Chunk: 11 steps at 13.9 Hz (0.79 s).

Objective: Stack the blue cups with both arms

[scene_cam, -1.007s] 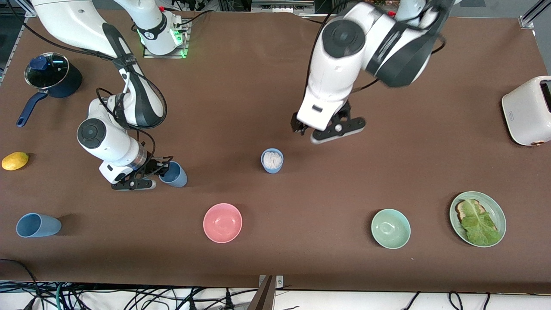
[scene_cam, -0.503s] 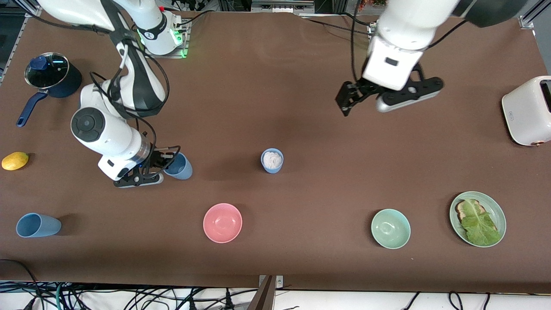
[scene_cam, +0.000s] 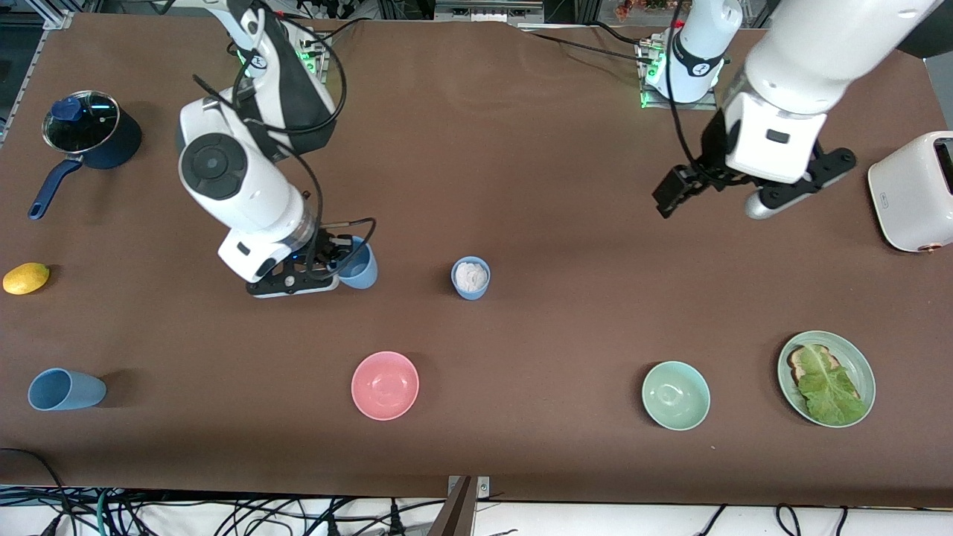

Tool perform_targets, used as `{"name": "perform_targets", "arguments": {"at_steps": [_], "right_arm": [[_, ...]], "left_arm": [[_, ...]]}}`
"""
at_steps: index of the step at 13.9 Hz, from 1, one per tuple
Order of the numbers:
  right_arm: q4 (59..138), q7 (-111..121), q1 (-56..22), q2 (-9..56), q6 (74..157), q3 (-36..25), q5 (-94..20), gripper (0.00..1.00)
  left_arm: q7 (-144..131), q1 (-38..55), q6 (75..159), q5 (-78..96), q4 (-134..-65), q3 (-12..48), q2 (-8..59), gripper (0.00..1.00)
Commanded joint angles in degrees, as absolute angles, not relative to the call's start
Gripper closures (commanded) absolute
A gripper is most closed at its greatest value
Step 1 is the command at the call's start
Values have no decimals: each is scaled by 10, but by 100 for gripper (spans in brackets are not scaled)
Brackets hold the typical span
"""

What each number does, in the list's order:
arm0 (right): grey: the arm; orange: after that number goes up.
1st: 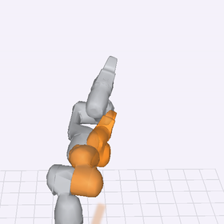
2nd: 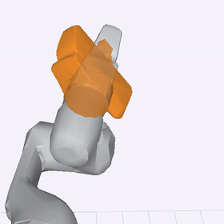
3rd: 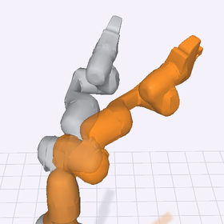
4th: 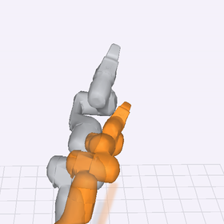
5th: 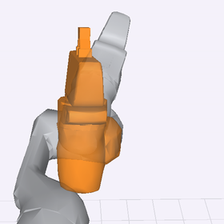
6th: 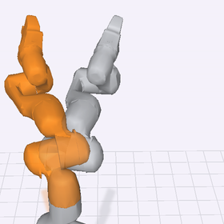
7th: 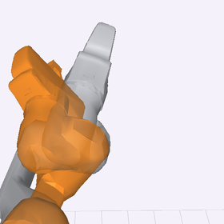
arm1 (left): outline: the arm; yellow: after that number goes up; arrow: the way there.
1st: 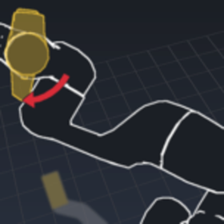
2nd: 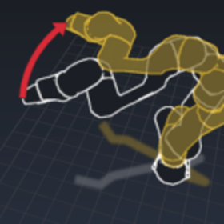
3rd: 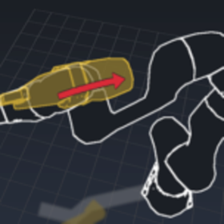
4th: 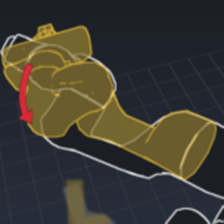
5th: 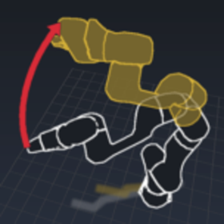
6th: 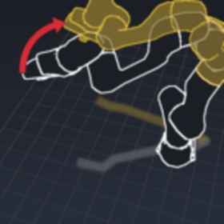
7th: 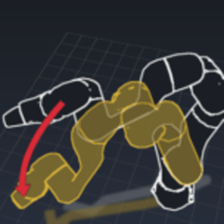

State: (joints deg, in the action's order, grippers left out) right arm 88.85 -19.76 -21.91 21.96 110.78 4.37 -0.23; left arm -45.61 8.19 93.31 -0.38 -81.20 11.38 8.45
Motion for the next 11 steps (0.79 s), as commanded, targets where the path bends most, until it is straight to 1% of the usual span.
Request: {"name": "perform_targets", "arguments": {"at_steps": [1,4,7,9,11], "right_arm": [[842,-276,-270,241,1092,36,-7,100],[782,-352,-329,287,1091,13,-9,100],[723,-393,-378,339,1099,-17,-27,100],[698,-421,-395,364,1101,-24,-27,100],[698,-431,-407,367,1108,-31,-27,100]], "left_arm": [[-283,18,918,10,-838,120,55,0],[-162,-33,914,10,-858,120,39,0],[-153,-55,913,9,-867,114,34,0],[-152,-55,912,8,-868,99,30,0],[-124,-55,906,8,-878,94,20,0]]}}
